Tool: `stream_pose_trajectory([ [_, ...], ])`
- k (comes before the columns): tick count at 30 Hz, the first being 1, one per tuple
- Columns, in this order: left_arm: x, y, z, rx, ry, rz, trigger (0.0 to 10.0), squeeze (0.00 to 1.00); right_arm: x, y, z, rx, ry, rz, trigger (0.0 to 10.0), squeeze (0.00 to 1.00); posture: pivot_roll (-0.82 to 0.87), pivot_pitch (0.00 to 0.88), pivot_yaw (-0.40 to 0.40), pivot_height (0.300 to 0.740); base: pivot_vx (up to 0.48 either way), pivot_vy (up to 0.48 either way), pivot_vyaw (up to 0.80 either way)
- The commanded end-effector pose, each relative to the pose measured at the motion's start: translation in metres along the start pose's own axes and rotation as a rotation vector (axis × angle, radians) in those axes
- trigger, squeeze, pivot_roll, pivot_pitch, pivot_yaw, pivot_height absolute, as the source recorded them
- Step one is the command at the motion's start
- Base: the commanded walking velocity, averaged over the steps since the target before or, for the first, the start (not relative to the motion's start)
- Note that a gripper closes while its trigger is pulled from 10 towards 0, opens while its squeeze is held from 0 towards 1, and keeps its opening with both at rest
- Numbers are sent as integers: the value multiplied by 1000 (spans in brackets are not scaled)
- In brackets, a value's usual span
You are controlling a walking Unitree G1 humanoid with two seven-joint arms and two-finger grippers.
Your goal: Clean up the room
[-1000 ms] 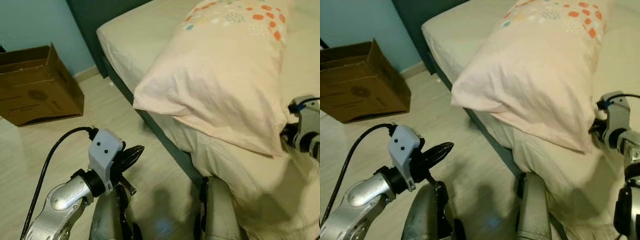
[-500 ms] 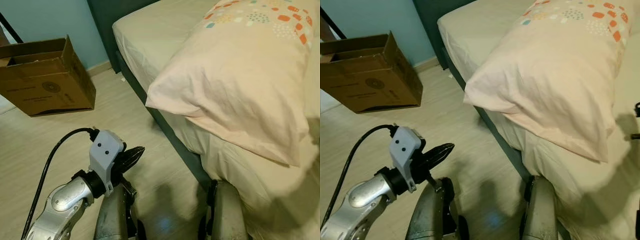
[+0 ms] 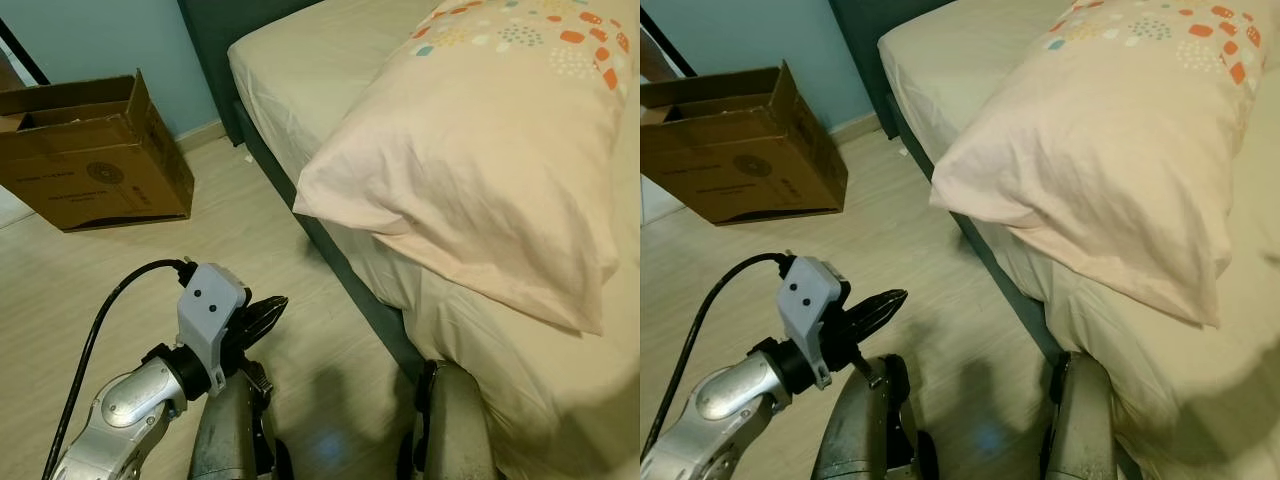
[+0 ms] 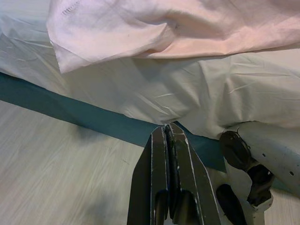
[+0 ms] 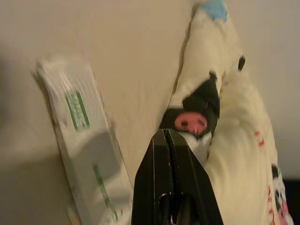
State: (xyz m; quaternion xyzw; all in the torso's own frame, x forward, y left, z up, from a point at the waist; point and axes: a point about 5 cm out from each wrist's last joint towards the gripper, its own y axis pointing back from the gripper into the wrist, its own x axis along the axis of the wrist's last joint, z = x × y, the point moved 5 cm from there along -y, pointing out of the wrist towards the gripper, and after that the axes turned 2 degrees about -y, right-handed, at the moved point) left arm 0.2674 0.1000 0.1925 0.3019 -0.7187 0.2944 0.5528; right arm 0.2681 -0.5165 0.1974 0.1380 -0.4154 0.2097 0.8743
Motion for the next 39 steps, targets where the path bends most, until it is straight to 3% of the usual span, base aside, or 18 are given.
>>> stream_pose_trajectory([
  [1,-3,3,6,-14,8,-19,10000,0,-16,1,2,-8,-1,-59,0,0,218,386,98,528,0,0,0],
  [2,-4,3,7,-16,10,-20,10000,0,-25,1,1,-2,-19,-91,549,0,220,386,99,528,0,0,0],
  [7,-6,4,7,-23,11,-30,10000,0,-52,6,-11,90,-59,-194,549,0,220,385,105,528,0,0,0],
  [11,-7,3,7,-28,10,-36,10000,0,-59,10,-27,197,-65,-225,1176,0,221,386,107,528,0,0,0],
  [15,-9,3,7,-33,9,-41,10000,0,-57,15,-47,334,-62,-233,902,0,220,386,110,528,0,0,0],
  [19,-9,3,7,-34,8,-42,10000,0,-56,16,-50,360,-58,-233,902,0,220,386,110,528,0,0,0],
  [20,-9,2,7,-34,8,-43,10000,0,-50,18,-59,417,-75,-215,0,0,219,383,112,528,0,0,0],
  [24,-9,2,7,-35,8,-44,10000,0,-40,23,-75,513,-99,-185,0,0,219,384,112,528,0,0,0],
  [26,-9,2,7,-35,6,-43,10000,0,-23,34,-100,684,-119,-131,0,0,221,384,112,528,0,0,0],
  [27,-9,2,7,-35,6,-43,10000,0,-23,34,-100,684,-119,-131,0,0,221,384,112,528,0,0,0],
  [28,-9,3,7,-34,4,-43,10000,0,-10,45,-117,824,-127,-87,0,0,222,382,111,528,0,0,0],
  [29,-9,3,7,-34,4,-43,10000,0,-10,45,-117,824,-127,-87,0,0,222,382,111,528,0,0,0],
  [31,-9,3,7,-34,3,-43,10000,0,9,64,-139,1040,-129,-23,118,0,222,382,111,528,0,0,0],
  [32,-8,4,6,-32,2,-42,10000,0,23,78,-149,1181,-133,18,863,0,221,384,109,528,0,0,0],
  [34,-8,4,6,-32,2,-42,10000,0,32,87,-153,1270,-135,45,863,0,220,384,108,528,0,0,0],
  [35,-8,4,6,-31,3,-41,10000,0,41,94,-155,1336,-137,77,1765,0,218,383,106,528,0,0,0],
  [38,-8,4,7,-32,2,-39,10000,0,53,100,-155,1391,-137,115,1529,0,214,383,103,528,0,0,0],
  [39,-8,3,8,-32,4,-37,10000,0,54,102,-155,1410,-111,124,0,0,209,382,98,528,0,0,0],
])
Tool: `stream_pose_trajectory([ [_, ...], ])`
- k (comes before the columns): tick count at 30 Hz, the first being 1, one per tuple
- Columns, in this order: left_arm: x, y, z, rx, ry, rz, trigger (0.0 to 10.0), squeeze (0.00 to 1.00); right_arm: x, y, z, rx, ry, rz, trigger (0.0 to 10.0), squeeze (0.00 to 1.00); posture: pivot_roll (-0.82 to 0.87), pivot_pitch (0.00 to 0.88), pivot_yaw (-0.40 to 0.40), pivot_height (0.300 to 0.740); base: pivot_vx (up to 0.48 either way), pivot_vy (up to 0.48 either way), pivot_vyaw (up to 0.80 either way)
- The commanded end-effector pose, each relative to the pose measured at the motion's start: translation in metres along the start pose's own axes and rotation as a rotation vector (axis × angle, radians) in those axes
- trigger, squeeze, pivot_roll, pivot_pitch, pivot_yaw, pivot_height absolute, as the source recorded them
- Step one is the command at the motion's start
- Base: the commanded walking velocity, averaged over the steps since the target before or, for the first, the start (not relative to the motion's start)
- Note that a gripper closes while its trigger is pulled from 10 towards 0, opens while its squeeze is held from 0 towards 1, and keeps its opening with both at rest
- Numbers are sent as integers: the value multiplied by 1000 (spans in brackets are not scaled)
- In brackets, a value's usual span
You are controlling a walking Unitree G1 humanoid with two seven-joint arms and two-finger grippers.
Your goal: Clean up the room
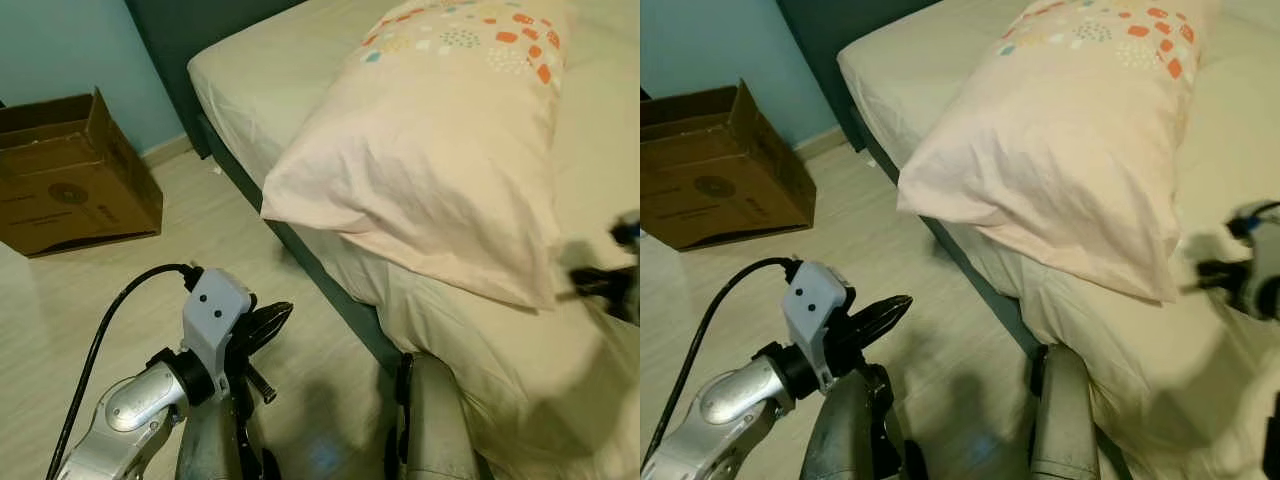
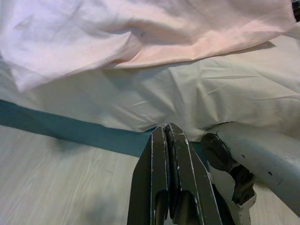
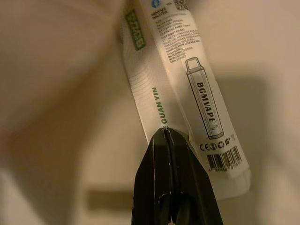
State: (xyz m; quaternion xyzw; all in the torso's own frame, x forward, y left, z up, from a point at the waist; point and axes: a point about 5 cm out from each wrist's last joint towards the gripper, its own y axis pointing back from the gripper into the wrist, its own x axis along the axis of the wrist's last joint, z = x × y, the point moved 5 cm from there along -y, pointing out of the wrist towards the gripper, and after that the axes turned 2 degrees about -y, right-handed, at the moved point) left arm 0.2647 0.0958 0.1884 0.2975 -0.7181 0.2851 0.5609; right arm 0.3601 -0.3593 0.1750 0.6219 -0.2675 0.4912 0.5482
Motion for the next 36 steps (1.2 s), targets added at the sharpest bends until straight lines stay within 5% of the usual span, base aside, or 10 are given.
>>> stream_pose_trajectory([
  [1,-5,3,3,-10,-4,-26,10000,0,-23,-7,-15,87,-11,-88,0,0,209,382,98,528,0,0,0],
  [6,-5,1,5,-13,1,-23,10000,0,-47,1,-20,160,101,-242,0,0,206,378,95,528,0,0,0],
  [13,-6,1,8,-23,7,-21,10000,0,-117,54,4,195,440,-807,0,0,201,381,99,528,0,0,0],
  [17,-5,1,8,-26,7,-20,10000,0,-114,62,16,143,491,-846,0,0,201,381,99,528,0,0,0],
  [20,-5,1,8,-27,7,-19,10000,0,-105,63,22,103,503,-828,0,0,201,381,99,528,0,0,0],
  [24,-5,0,9,-32,7,-16,10000,0,-45,45,8,185,454,-549,0,0,195,372,101,528,0,0,0],
  [25,-5,-1,9,-33,7,-14,10000,0,-24,43,3,220,467,-467,8980,0,191,365,97,528,0,0,0],
  [27,-5,-2,9,-34,7,-11,10000,0,3,41,-5,263,500,-361,10000,0,187,361,94,528,0,0,0],
  [32,-5,-2,9,-34,8,-10,10000,0,31,39,-16,316,481,-224,10000,0,185,359,92,528,0,0,0],
  [36,-4,-2,11,-34,11,-6,10000,0,83,44,-37,432,414,50,10000,0,187,356,90,528,0,0,0],
])
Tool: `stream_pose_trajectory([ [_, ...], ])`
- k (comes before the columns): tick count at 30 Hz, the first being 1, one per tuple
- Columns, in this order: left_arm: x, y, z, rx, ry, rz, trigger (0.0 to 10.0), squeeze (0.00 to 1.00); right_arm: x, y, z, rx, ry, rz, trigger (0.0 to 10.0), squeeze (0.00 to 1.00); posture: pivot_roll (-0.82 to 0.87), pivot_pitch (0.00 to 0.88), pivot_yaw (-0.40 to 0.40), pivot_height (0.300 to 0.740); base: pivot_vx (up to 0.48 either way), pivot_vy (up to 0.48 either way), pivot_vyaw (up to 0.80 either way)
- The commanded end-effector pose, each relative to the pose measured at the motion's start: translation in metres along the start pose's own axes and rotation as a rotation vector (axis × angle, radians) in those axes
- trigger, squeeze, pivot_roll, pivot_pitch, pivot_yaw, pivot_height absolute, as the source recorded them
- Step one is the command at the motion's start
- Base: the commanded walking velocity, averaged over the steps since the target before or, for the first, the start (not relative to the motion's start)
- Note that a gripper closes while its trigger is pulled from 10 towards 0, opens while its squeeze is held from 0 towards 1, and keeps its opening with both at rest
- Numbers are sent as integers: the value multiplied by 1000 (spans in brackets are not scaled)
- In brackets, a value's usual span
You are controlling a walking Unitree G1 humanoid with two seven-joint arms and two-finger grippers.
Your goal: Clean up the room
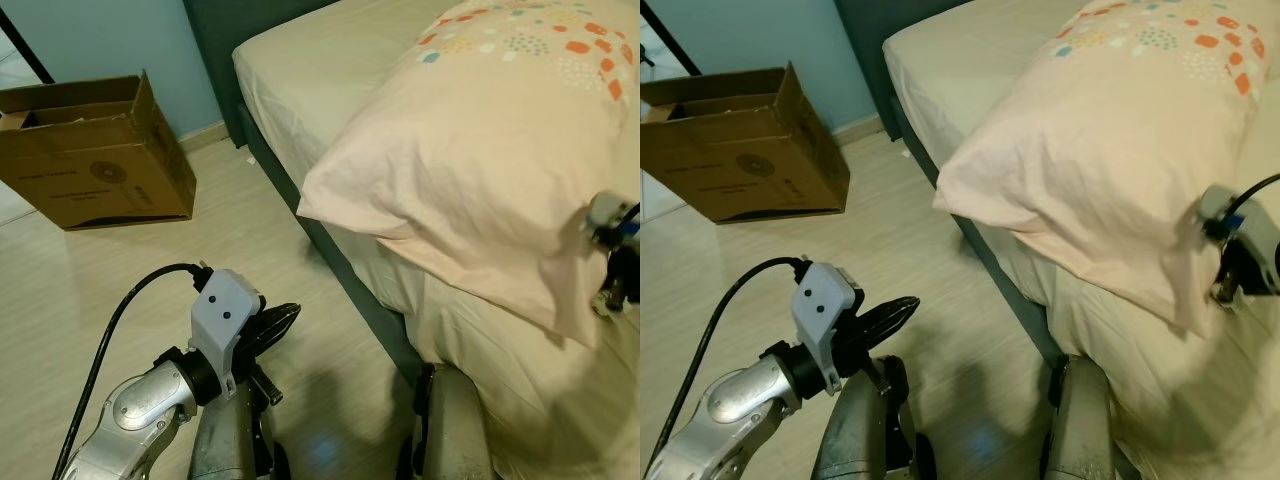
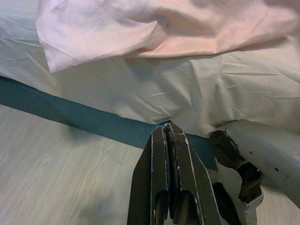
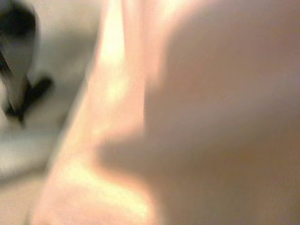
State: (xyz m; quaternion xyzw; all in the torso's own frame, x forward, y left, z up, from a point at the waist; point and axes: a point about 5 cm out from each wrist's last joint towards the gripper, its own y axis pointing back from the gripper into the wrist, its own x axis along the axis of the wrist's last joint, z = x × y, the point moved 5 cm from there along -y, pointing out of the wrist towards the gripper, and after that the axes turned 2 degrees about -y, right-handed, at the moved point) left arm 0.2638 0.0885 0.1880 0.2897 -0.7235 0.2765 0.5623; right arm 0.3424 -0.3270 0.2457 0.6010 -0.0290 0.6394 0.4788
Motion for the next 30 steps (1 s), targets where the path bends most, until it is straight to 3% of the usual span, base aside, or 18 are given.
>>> stream_pose_trajectory([
  [1,-5,2,5,-9,15,-9,10000,0,20,7,-1,25,2,114,10000,0,187,356,90,528,0,0,0],
  [4,-5,3,5,-10,17,-10,10000,0,32,11,2,16,16,171,10000,0,190,355,88,528,0,0,0],
  [6,-5,3,5,-9,18,-12,10000,0,42,16,23,-149,-15,211,10000,0,188,355,88,528,0,0,0],
  [7,-5,3,5,-9,18,-12,10000,0,42,16,23,-149,-15,211,10000,0,188,355,88,528,0,0,0],
  [9,-6,3,4,-8,18,-13,10000,0,23,23,57,-495,2,26,10000,0,183,358,88,528,0,0,0],
  [10,-5,2,5,-9,17,-10,10000,0,11,33,73,-676,-19,-49,10000,1000,179,357,87,528,0,0,0],
  [11,-4,2,5,-10,17,-7,10000,0,3,42,81,-793,-33,-95,10000,1000,179,357,87,528,0,0,0],
  [12,-2,0,5,-11,15,0,10000,0,-1,43,83,-821,-49,-103,10000,1000,174,355,84,528,0,0,0],
  [17,2,-3,4,-3,10,19,10000,0,-9,41,77,-799,-70,-124,10000,1000,156,343,72,528,0,0,0],
  [25,-3,-3,0,35,16,22,10000,0,-14,25,53,-599,-45,-186,10000,1000,96,310,57,528,0,0,0],
  [27,-3,-4,0,36,18,24,10000,0,-21,24,45,-542,2,-245,10000,1000,91,304,56,528,0,0,0],
  [28,-3,-6,0,38,23,33,10000,0,-35,28,27,-437,70,-363,10000,1000,70,289,49,528,0,0,0],
  [30,-3,-7,0,40,25,37,10000,0,-37,32,24,-426,84,-398,10000,1000,61,283,46,528,0,0,0],
])
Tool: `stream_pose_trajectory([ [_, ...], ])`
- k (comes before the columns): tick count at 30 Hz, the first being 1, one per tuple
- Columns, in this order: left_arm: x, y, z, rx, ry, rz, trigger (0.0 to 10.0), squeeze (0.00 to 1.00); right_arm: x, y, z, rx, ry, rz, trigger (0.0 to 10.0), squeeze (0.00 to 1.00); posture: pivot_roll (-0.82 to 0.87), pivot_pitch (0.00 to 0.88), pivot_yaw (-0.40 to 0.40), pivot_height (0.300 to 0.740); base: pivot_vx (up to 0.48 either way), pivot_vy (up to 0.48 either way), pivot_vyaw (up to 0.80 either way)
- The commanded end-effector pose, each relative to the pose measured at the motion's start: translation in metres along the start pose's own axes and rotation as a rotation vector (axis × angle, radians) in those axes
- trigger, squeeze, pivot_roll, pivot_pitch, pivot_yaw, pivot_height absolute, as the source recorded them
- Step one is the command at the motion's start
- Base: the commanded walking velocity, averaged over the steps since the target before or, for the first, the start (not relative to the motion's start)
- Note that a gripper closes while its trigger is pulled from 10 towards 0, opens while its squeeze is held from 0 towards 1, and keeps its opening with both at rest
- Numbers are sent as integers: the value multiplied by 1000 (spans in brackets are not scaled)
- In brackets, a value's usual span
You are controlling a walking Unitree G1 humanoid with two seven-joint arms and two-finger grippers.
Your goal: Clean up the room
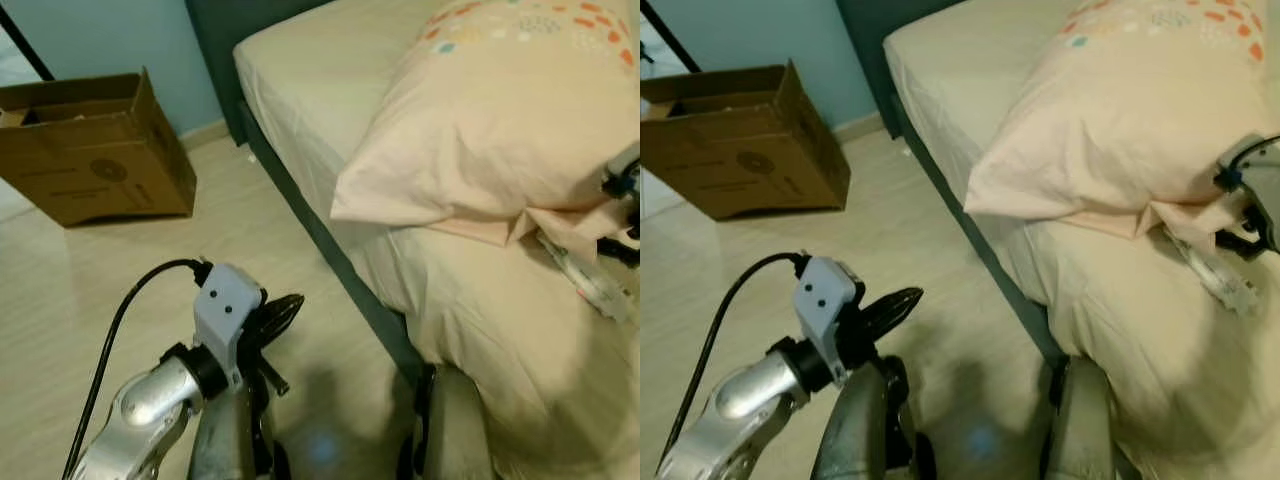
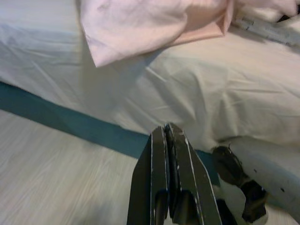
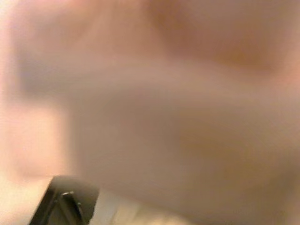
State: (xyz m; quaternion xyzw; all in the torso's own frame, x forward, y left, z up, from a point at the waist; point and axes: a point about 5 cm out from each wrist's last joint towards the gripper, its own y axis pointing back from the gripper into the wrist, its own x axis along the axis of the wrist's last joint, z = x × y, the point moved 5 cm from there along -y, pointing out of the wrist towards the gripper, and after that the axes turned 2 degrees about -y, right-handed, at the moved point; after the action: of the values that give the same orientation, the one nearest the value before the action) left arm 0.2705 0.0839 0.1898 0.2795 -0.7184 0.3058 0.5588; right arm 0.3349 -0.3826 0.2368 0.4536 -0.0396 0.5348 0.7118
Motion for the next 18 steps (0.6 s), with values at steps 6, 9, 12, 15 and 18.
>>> stream_pose_trajectory([
  [6,-10,-3,3,6,12,-3,10000,0,2,17,21,-138,-57,-36,10000,1000,8,240,40,528,0,0,0],
  [9,-11,-4,3,6,16,-2,10000,0,5,18,18,-127,-79,-20,10000,1000,8,240,40,528,0,0,0],
  [12,-16,-7,4,20,36,1,10000,0,1,1,-4,-69,-204,26,10000,1000,-16,234,48,528,0,0,0],
  [15,-17,-9,6,15,44,3,10000,0,-1,-13,-21,-10,-318,77,10000,1000,-14,238,53,528,0,0,0],
  [18,-17,-11,9,-2,54,11,10000,0,-16,-37,-41,36,-449,86,10000,1000,-11,244,55,528,0,0,0],
])
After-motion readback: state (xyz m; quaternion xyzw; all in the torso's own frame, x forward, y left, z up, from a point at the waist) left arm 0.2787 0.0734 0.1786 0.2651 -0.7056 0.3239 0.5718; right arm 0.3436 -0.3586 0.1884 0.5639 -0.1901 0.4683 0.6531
